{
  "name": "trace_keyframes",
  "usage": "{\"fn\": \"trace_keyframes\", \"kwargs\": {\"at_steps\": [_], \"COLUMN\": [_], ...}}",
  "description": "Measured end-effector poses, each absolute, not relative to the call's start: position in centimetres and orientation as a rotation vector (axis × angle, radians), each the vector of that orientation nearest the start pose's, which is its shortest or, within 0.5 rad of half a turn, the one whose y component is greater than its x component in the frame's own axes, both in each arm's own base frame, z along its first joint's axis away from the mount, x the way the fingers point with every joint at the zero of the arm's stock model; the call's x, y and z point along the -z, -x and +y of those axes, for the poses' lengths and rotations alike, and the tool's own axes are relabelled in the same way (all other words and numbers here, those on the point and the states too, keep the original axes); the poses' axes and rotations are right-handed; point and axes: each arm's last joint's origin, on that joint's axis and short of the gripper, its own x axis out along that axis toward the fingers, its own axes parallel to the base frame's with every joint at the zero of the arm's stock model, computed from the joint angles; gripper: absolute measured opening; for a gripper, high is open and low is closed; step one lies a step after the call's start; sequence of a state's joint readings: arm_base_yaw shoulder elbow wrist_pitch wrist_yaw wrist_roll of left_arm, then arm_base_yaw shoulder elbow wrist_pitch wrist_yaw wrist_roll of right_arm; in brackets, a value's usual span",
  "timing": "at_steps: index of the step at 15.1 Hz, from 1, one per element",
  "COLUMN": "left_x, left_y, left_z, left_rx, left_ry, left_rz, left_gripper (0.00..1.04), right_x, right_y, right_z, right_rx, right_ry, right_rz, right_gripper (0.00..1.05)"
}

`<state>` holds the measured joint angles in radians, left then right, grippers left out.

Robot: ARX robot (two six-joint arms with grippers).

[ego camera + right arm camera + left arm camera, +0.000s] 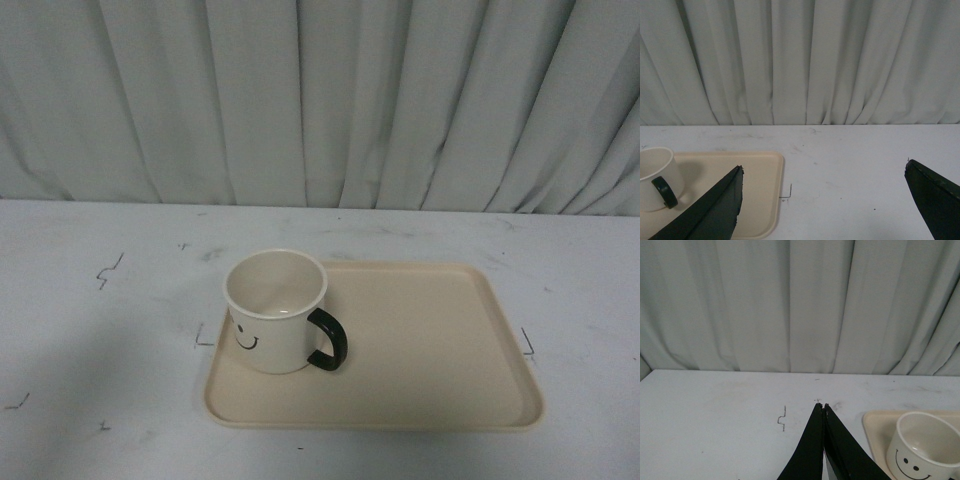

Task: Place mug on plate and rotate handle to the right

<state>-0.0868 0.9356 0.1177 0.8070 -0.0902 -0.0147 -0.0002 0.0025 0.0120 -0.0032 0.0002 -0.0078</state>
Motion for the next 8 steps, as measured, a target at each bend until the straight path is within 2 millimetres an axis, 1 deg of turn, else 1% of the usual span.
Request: {"fn": "trace_keyframes", "kwargs": {"at_steps": [3, 5, 8], "left_x": [-17.2, -15.9, -16.5], "left_y": [-15.6, -14.7, -13.7], "left_z": [0.1, 0.0, 0.0], "left_rx": [-0.016, -0.001, 0.000], "left_ry": [0.015, 0.014, 0.014], "left_rz": [-0.008, 0.039, 0.003], "left_gripper": [0.02, 0.02, 0.02], "right_x": [-16.7, -16.7, -16.7], "right_y": [-9.7, -9.7, -9.7], "right_z": [0.0, 0.0, 0.0], "right_rx": [0.002, 0.000, 0.000], "right_ry": [0.008, 0.008, 0.008], "right_rz": [-0.006, -0.006, -0.006], "right_gripper": [0.98, 0.98, 0.98]}}
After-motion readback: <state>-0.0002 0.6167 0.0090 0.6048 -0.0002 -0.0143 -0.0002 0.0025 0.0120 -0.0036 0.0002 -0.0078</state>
